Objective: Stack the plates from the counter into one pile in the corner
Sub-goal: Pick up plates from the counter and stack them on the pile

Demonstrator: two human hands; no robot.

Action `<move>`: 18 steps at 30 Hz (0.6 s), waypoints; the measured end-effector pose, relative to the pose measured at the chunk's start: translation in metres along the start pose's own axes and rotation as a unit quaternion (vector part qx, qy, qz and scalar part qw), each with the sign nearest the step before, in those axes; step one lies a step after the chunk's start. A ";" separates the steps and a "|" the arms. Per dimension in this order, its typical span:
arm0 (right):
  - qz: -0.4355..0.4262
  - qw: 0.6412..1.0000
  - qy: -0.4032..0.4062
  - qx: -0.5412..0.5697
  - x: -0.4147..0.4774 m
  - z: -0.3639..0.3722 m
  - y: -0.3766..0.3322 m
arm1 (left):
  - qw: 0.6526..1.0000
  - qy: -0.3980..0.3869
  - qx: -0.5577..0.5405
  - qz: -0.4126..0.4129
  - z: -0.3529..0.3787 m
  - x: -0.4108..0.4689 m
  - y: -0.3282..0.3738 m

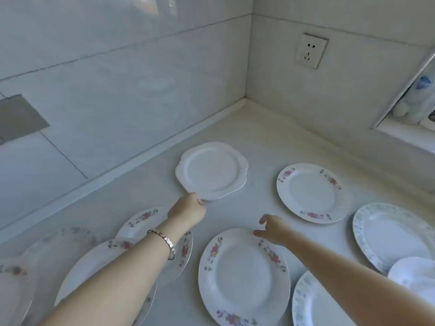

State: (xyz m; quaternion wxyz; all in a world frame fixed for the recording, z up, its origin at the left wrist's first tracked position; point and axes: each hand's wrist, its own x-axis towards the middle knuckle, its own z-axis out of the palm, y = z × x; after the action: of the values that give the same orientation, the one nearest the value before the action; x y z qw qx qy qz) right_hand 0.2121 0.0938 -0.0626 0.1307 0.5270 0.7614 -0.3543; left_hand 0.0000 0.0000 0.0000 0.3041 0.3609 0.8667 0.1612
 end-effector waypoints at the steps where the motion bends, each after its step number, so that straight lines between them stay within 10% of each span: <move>1: 0.014 0.999 -0.014 -0.027 0.002 0.006 0.000 | 1.000 -0.008 -0.023 -0.014 0.004 0.006 -0.006; 12: -0.013 0.991 -0.094 0.090 0.024 -0.008 0.019 | 0.981 -0.026 -0.156 -0.114 0.043 0.052 -0.040; 18: -0.005 0.955 0.016 0.298 0.006 -0.055 0.046 | 0.848 -0.004 -0.459 -0.266 0.042 0.088 -0.019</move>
State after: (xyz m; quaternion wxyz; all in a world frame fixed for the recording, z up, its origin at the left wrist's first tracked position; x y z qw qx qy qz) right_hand 0.2600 0.1439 -0.0456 -0.0456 0.5440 0.6257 -0.5571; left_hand -0.0315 0.0531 -0.0778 0.4699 -0.0635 0.7552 0.4526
